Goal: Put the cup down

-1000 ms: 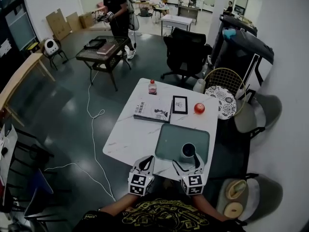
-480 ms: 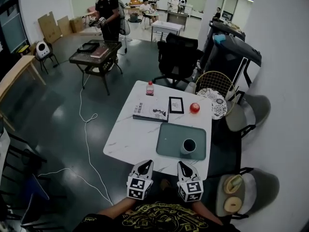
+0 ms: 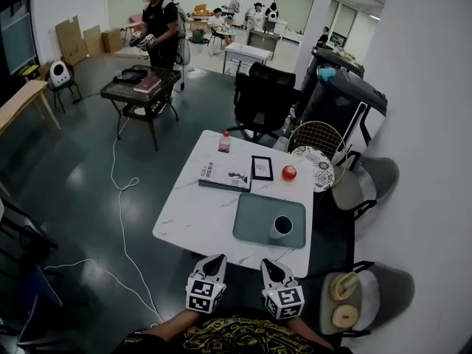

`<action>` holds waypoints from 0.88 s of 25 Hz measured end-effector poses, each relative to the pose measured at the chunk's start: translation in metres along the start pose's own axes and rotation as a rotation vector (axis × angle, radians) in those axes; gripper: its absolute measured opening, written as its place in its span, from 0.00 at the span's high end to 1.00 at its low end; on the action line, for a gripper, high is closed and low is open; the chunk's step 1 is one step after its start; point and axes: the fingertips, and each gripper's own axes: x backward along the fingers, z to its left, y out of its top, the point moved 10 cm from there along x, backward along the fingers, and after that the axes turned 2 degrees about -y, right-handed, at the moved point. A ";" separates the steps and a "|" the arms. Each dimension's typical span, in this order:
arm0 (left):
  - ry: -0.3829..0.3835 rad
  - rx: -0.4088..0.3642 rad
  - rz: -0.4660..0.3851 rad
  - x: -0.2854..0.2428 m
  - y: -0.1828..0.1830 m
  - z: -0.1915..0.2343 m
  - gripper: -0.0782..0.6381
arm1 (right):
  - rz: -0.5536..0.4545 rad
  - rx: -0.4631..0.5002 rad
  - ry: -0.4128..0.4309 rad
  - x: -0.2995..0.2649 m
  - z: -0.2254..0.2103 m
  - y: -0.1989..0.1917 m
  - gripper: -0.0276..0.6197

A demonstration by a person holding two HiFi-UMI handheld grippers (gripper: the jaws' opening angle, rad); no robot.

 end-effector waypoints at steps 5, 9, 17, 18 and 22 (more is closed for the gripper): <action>-0.013 -0.004 -0.013 0.010 0.003 -0.017 0.88 | -0.015 0.031 0.041 0.014 0.005 0.003 0.95; -0.037 -0.004 -0.008 0.013 0.002 -0.047 0.88 | -0.017 0.045 0.029 0.041 -0.008 -0.012 0.95; -0.077 -0.030 -0.005 0.017 -0.007 -0.127 0.88 | -0.016 0.019 -0.013 0.116 -0.042 -0.036 0.95; -0.074 -0.032 -0.001 0.021 -0.010 -0.137 0.88 | -0.018 0.016 -0.013 0.126 -0.044 -0.036 0.95; -0.042 -0.031 0.005 0.041 -0.022 -0.174 0.88 | -0.039 0.009 0.008 0.161 -0.052 -0.050 0.95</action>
